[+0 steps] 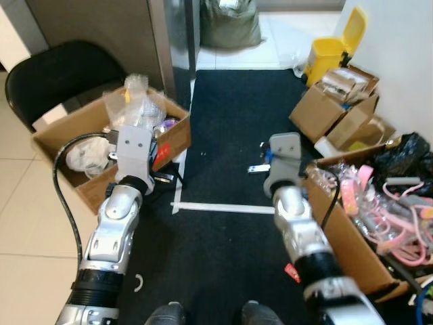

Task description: Picking trash to rubbish bin

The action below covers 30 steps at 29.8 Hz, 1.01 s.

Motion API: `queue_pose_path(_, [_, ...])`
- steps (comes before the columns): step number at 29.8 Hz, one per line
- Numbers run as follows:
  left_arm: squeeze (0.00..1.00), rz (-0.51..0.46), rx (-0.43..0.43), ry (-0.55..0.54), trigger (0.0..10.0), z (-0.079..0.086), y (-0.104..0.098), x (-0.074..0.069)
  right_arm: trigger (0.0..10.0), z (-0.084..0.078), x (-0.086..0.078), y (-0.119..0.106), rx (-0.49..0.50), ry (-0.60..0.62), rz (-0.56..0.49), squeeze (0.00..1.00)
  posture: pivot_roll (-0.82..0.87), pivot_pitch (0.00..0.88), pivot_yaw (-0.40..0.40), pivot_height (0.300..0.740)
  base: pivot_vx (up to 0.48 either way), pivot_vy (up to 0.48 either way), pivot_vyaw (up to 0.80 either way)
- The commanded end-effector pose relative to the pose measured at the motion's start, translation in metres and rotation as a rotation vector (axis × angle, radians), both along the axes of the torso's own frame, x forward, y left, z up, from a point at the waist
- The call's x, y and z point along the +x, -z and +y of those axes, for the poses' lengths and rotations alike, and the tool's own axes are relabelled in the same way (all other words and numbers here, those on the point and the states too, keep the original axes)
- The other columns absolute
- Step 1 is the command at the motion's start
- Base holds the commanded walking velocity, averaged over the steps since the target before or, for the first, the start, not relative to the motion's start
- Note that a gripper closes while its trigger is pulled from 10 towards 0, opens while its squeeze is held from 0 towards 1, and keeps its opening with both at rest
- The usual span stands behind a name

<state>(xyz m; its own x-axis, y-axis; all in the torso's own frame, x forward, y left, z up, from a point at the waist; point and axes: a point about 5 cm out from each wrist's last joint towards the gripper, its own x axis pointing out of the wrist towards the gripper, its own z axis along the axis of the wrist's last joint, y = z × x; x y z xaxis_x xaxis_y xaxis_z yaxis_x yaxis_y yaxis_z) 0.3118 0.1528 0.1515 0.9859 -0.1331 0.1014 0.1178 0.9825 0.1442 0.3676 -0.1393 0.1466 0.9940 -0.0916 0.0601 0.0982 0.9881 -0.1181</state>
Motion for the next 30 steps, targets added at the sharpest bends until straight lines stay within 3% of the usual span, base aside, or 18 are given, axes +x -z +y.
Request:
queue_pose_path(1, [0.00, 0.025, 0.004, -0.017, 10.0, 0.005, 0.007, 0.000, 10.0, 0.004, 0.000, 0.015, 0.009, -0.003, 0.081, 0.00, 0.02, 0.074, 0.029, 0.740, 0.300, 0.000, 0.00])
queue_pose_path(5, [0.00, 0.027, 0.000, -0.020, 10.0, 0.004, 0.007, 0.000, 10.0, -0.002, 0.015, 0.000, -0.065, -0.043, 0.073, 0.00, 0.02, 0.081, 0.031, 0.740, 0.301, 0.000, 0.00])
queue_pose_path(7, [0.00, 0.028, 0.004, -0.017, 10.0, 0.004, 0.008, -0.001, 10.0, -0.003, 0.017, -0.001, -0.115, -0.069, 0.073, 0.00, 0.02, 0.079, 0.026, 0.740, 0.302, 0.000, 0.00])
queue_pose_path(10, [0.00, 0.025, 0.005, -0.021, 10.0, 0.005, 0.007, -0.001, 10.0, -0.004, 0.013, 0.004, -0.104, -0.119, 0.075, 0.00, 0.03, 0.081, 0.015, 0.740, 0.304, 0.000, 0.00])
queue_pose_path(17, [0.00, 0.034, 0.012, -0.037, 10.0, 0.012, 0.010, -0.004, 10.0, -0.010, -0.014, 0.034, -0.111, -0.185, 0.086, 0.00, 0.02, 0.087, 0.018, 0.740, 0.302, 0.000, 0.00])
queue_pose_path(23, [0.00, 0.052, 0.013, -0.045, 10.0, 0.015, 0.016, -0.010, 10.0, -0.027, -0.034, 0.049, 0.014, -0.075, 0.067, 0.00, 0.02, 0.060, 0.013, 0.740, 0.302, 0.000, 0.00])
queue_pose_path(30, [0.00, 0.080, 0.020, -0.061, 10.0, 0.020, 0.026, -0.019, 10.0, -0.024, -0.046, 0.058, 0.081, -0.081, 0.074, 0.00, 0.03, 0.042, 0.002, 0.740, 0.299, 0.000, 0.00])
